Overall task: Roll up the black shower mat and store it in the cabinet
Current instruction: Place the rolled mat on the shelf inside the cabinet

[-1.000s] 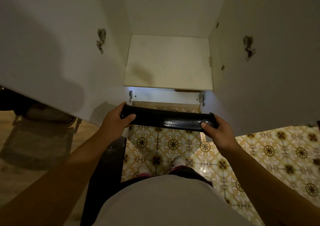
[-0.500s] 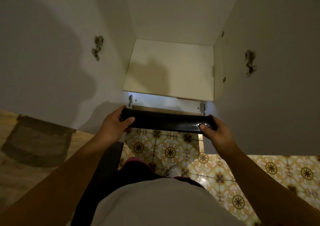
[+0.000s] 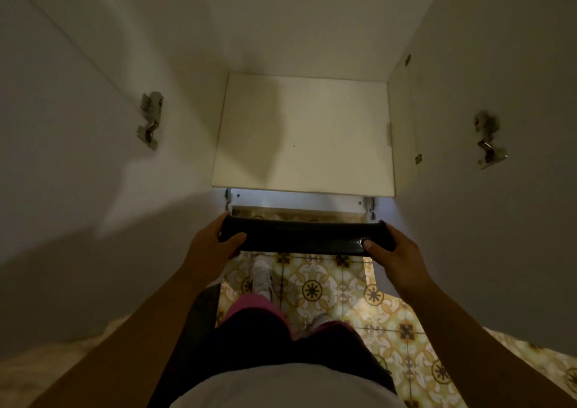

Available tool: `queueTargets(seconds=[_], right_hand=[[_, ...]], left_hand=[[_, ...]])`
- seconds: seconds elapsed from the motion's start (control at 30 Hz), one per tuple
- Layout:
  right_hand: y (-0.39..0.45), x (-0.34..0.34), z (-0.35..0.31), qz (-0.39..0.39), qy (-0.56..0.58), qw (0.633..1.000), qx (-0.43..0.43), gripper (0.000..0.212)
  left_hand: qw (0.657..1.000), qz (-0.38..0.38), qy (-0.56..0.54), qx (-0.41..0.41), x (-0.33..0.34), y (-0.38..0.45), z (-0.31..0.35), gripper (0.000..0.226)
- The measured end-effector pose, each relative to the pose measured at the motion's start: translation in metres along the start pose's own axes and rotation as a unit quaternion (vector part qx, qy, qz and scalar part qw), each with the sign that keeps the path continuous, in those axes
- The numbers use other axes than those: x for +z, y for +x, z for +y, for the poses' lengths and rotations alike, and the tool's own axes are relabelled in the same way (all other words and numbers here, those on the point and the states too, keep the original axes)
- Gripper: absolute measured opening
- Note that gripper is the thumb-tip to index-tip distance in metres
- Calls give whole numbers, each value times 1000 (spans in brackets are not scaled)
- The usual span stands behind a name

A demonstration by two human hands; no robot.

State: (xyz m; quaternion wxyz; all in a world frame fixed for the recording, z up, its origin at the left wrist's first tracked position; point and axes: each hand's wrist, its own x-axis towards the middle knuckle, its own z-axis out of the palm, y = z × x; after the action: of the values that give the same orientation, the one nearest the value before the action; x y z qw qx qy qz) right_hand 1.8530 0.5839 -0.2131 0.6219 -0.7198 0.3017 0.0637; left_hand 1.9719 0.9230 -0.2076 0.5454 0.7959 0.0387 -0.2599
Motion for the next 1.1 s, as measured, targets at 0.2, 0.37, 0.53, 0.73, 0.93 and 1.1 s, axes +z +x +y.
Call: queueTargets(seconds=[0.2, 0.37, 0.53, 0.73, 0.93, 1.1], right_hand=[[74, 32, 40, 21, -23, 998, 59, 41], [160, 61, 119, 13, -66, 995, 70, 61], [256, 96, 220, 21, -100, 992, 69, 63], [380, 136, 332, -21, -175, 984, 0, 54], [464, 178, 381, -46, -194, 977, -83, 45], [503, 207, 386, -55, -205, 971, -106, 56]], left_hand=[[998, 9, -19, -55, 1, 86, -46, 53], [997, 10, 27, -68, 26, 173, -129, 58], [996, 32, 48, -73, 58, 266, -245, 62], [996, 55, 41, -49, 87, 363, -365, 60], [997, 67, 22, -24, 95, 422, -435, 61], [990, 127, 65, 20, 91, 437, -463, 59]])
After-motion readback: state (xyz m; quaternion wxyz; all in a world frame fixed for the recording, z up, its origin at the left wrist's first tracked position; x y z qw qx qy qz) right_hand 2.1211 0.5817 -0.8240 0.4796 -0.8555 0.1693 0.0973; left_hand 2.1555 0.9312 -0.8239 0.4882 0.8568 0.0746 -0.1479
